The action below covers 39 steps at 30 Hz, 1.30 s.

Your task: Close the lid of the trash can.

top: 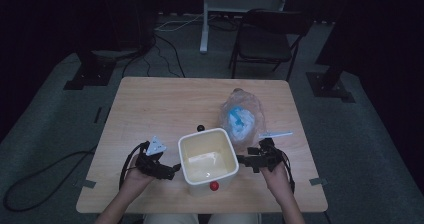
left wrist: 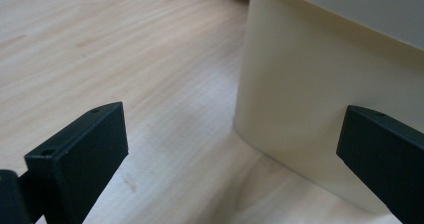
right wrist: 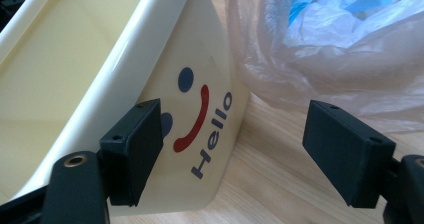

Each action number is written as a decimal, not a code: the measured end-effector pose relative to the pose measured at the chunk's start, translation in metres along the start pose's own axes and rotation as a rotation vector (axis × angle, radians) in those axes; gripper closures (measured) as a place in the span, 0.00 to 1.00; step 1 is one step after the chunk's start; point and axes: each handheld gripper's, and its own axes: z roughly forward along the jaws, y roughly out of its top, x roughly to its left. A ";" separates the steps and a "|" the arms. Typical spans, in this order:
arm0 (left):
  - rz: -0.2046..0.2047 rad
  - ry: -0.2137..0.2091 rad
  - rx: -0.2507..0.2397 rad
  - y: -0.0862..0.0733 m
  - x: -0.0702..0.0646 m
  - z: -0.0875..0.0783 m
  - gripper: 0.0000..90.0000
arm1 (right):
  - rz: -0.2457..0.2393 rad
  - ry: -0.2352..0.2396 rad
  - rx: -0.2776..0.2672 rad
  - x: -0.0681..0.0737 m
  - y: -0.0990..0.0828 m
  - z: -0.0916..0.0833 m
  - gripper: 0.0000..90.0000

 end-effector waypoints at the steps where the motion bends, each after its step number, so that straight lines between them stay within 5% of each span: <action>1: -0.005 0.010 0.000 0.001 0.001 0.001 0.01 | 0.005 0.006 0.002 0.000 0.000 0.001 0.26; 19: -0.029 0.066 0.011 0.014 0.022 0.012 0.01 | -0.006 0.007 0.010 0.008 0.007 0.012 0.26; 29: -0.041 0.041 0.000 0.000 0.022 0.004 0.01 | -0.004 -0.019 0.004 0.001 0.003 0.008 0.23; 35: -0.066 0.021 -0.054 -0.004 0.019 -0.007 0.01 | -0.005 -0.038 -0.048 -0.002 0.000 0.004 0.21; 39: -0.029 0.023 -0.062 -0.005 0.014 -0.010 0.01 | -0.053 -0.041 -0.060 0.000 0.000 0.004 0.21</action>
